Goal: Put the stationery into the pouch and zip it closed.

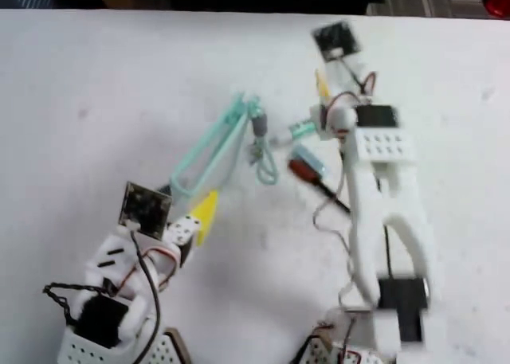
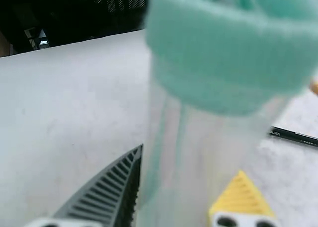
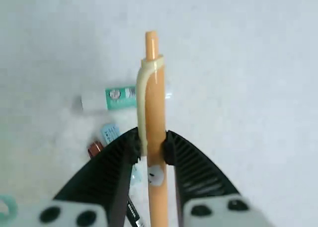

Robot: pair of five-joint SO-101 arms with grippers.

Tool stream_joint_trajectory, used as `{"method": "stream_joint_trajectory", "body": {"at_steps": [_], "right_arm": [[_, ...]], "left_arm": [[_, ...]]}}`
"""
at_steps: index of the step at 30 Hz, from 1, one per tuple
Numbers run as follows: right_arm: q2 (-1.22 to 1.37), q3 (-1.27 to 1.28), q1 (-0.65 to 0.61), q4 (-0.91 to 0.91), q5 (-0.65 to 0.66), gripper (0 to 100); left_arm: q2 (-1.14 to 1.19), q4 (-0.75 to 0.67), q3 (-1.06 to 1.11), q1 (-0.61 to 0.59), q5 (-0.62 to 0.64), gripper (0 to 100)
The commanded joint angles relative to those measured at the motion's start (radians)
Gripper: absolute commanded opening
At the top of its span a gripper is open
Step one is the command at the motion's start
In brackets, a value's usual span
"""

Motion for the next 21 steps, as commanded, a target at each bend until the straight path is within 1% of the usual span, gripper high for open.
{"method": "stream_joint_trajectory", "body": {"at_steps": [1,3,6,9,12,17,21], "right_arm": [[-0.335,-0.005,-0.01,0.008,-0.012,1.6],[-0.473,-0.003,-0.018,0.024,-0.012,1.6],[-0.648,-0.003,-0.084,0.073,-0.012,1.6],[-0.802,-0.003,-0.2,0.117,-0.012,1.6],[-0.938,-0.003,-0.314,0.125,-0.012,1.6],[-1.093,-0.003,-0.479,0.084,-0.012,1.6],[-1.107,-0.003,-0.538,0.047,-0.012,1.6]], "left_arm": [[0.008,0.012,-0.037,0.012,-0.006,20],[0.008,0.012,-0.037,0.012,-0.006,20],[0.008,0.012,-0.037,0.012,-0.006,20],[0.008,0.012,-0.037,0.012,-0.006,20],[0.008,0.014,-0.037,0.012,-0.006,20],[0.008,0.014,-0.037,0.012,-0.006,20],[0.008,0.014,-0.037,0.012,-0.006,20]]}}
